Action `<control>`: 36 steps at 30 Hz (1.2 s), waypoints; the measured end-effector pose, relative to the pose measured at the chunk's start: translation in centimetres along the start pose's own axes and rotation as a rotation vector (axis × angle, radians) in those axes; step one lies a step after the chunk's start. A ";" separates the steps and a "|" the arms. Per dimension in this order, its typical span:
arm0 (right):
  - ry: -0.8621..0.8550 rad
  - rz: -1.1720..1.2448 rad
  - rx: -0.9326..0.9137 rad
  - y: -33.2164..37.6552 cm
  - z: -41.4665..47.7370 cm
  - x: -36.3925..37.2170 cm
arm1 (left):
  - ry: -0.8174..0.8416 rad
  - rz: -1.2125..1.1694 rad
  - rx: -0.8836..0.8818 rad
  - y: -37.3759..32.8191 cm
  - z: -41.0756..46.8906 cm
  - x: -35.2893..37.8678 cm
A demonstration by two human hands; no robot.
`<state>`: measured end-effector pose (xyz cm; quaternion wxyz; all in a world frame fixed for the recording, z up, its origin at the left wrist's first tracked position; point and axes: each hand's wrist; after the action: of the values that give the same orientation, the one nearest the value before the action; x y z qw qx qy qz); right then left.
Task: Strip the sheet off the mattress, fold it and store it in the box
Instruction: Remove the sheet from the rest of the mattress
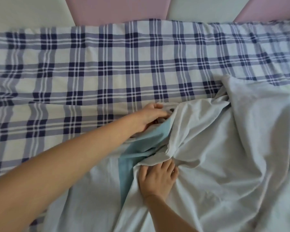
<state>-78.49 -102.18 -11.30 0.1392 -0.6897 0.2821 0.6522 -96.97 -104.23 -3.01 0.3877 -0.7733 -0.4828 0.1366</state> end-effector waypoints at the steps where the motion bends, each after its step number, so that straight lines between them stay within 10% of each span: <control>1: -0.013 0.005 0.001 -0.2 0.1 0.0 | -0.024 -0.007 0.034 -1.0 0.1 -0.5; 7: -0.114 0.135 0.020 0.1 -0.2 -0.2 | -0.680 0.273 0.593 -9.2 2.3 -10.7; 12: -0.141 0.125 -0.013 0.2 0.0 0.0 | -1.079 0.425 0.636 -12.4 5.6 -19.9; 19: -0.222 0.092 0.018 0.3 0.1 1.0 | -1.181 0.635 0.376 -9.4 6.8 -21.3; 25: -0.268 0.084 -0.001 0.6 -0.2 1.1 | -0.854 0.656 0.141 -7.9 5.8 -23.2; 36: -0.302 0.100 -0.005 0.4 0.2 1.4 | -1.229 1.229 0.262 -5.3 4.1 -24.2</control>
<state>-78.90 -102.71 -12.65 0.1459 -0.5691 0.2901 0.7554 -114.77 -121.75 -5.82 0.0025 -0.6352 -0.0850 0.7677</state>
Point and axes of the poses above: each hand's wrist, its own z-axis towards the middle knuckle, its own x-axis out of the palm, y = z × x, and after that the axes turned 3 degrees about x, right-handed
